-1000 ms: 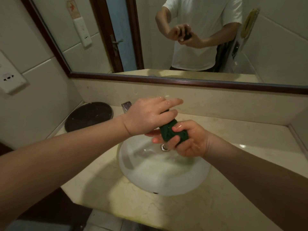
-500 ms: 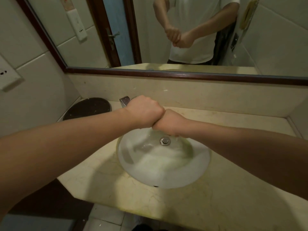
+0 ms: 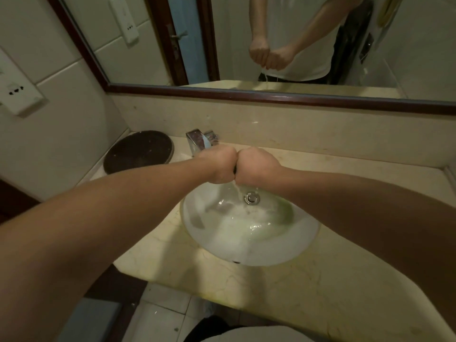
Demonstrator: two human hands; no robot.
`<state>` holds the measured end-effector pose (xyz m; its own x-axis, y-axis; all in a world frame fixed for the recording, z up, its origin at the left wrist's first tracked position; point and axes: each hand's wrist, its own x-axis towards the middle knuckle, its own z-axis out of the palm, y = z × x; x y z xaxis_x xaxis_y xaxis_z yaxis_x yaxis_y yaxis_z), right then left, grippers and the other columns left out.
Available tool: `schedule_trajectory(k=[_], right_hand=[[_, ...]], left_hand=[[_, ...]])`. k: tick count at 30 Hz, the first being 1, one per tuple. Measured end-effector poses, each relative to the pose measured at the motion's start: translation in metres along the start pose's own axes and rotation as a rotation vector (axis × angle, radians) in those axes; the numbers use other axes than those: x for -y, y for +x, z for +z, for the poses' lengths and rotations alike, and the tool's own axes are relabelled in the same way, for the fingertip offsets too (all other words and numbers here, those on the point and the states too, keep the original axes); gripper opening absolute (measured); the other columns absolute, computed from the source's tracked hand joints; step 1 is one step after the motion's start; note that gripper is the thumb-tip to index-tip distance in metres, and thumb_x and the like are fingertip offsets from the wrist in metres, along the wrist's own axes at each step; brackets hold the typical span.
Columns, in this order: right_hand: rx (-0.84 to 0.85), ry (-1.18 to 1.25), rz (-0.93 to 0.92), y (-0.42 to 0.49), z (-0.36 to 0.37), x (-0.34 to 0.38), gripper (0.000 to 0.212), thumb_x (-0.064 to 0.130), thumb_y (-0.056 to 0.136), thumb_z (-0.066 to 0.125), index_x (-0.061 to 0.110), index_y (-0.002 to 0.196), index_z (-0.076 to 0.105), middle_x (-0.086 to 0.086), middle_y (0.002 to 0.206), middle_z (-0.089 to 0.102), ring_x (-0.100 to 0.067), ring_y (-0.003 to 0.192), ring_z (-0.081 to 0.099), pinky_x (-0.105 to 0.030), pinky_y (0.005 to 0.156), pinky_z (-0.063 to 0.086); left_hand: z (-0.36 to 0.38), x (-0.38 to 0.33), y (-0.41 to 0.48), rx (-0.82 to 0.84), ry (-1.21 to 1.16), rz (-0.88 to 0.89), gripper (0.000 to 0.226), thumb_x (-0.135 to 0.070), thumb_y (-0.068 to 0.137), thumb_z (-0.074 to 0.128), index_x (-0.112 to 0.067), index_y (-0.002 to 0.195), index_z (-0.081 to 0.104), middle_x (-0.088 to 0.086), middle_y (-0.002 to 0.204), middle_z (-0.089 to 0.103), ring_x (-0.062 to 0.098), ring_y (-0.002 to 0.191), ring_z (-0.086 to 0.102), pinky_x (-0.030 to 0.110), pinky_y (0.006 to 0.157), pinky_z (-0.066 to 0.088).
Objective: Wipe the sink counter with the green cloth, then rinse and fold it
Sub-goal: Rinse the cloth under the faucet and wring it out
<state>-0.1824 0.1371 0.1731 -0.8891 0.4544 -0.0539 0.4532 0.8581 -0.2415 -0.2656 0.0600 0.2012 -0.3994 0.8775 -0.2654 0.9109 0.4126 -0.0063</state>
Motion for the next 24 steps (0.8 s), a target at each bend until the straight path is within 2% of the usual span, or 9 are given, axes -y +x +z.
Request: schedule_trajectory(k=[6,10,11,13,15,16,18,20,24], right_hand=[[0.034,-0.053,-0.001,-0.007,0.015,0.002,0.016,0.02,0.074,0.057,0.017,0.087,0.067,-0.006,0.074,0.054,-0.029,0.067,0.051,-0.03,0.061,0.041],[0.062,-0.119,-0.039,-0.012,0.019,0.003,0.006,0.017,0.075,0.057,0.02,0.08,0.06,-0.001,0.068,0.048,-0.027,0.067,0.05,-0.03,0.06,0.041],[0.074,-0.133,-0.045,-0.014,0.02,0.003,0.002,0.017,0.075,0.057,0.019,0.075,0.057,0.001,0.066,0.046,-0.026,0.067,0.05,-0.029,0.06,0.04],[0.117,-0.147,-0.044,-0.015,0.024,0.005,0.014,0.015,0.076,0.055,0.017,0.064,0.049,0.002,0.062,0.045,-0.025,0.067,0.052,-0.029,0.058,0.039],[0.168,-0.122,-0.023,-0.015,0.028,0.007,0.012,0.017,0.077,0.054,0.018,0.066,0.054,0.0,0.065,0.051,-0.026,0.071,0.058,-0.028,0.059,0.04],[0.187,-0.086,-0.007,-0.016,0.029,0.007,0.007,0.021,0.078,0.055,0.018,0.074,0.06,-0.001,0.07,0.056,-0.027,0.075,0.061,-0.029,0.06,0.041],[0.2,0.011,0.015,-0.014,0.034,0.003,0.023,0.037,0.076,0.062,0.02,0.092,0.065,-0.001,0.083,0.063,-0.024,0.082,0.063,-0.029,0.064,0.043],[0.262,0.167,0.069,-0.013,0.038,-0.006,0.039,0.049,0.074,0.069,0.023,0.101,0.06,0.0,0.093,0.066,-0.02,0.086,0.063,-0.03,0.069,0.048],[0.408,0.679,0.262,-0.015,0.042,-0.023,0.048,0.04,0.081,0.073,0.025,0.119,0.048,-0.008,0.109,0.067,-0.018,0.09,0.064,-0.028,0.069,0.048]], left_hand=[[0.021,0.004,0.0,0.051,-0.073,-0.006,0.013,-0.008,0.075,0.054,-0.012,0.062,0.053,0.009,0.063,0.056,0.032,0.065,0.057,0.028,0.055,0.044],[0.036,0.003,-0.004,0.028,-0.158,-0.038,0.022,-0.005,0.075,0.055,-0.016,0.056,0.048,0.005,0.057,0.051,0.026,0.058,0.052,0.029,0.052,0.042],[0.039,0.003,-0.005,0.029,-0.167,-0.045,0.021,-0.005,0.075,0.055,-0.016,0.057,0.05,0.005,0.058,0.052,0.026,0.059,0.053,0.031,0.054,0.045],[0.043,0.004,-0.008,0.041,-0.163,-0.054,0.013,-0.007,0.075,0.056,-0.013,0.064,0.058,0.006,0.061,0.056,0.027,0.063,0.056,0.034,0.058,0.049],[0.047,0.006,-0.011,0.063,-0.143,-0.049,0.007,-0.01,0.077,0.058,-0.012,0.071,0.063,0.005,0.063,0.056,0.026,0.063,0.056,0.033,0.056,0.047],[0.049,0.008,-0.012,0.073,-0.136,-0.045,0.005,-0.012,0.078,0.059,-0.013,0.074,0.064,0.005,0.065,0.057,0.025,0.063,0.056,0.032,0.056,0.047],[0.054,0.015,-0.012,0.078,-0.156,-0.041,0.002,-0.017,0.078,0.063,-0.016,0.078,0.064,0.004,0.071,0.062,0.025,0.069,0.06,0.033,0.061,0.051],[0.061,0.027,-0.011,0.069,-0.215,-0.051,0.009,-0.023,0.078,0.069,-0.019,0.084,0.063,0.001,0.078,0.063,0.023,0.077,0.062,0.032,0.063,0.049],[0.079,0.062,-0.011,0.021,-0.43,-0.035,0.038,-0.031,0.073,0.079,-0.018,0.104,0.062,0.0,0.098,0.064,0.019,0.089,0.06,0.031,0.075,0.05]])
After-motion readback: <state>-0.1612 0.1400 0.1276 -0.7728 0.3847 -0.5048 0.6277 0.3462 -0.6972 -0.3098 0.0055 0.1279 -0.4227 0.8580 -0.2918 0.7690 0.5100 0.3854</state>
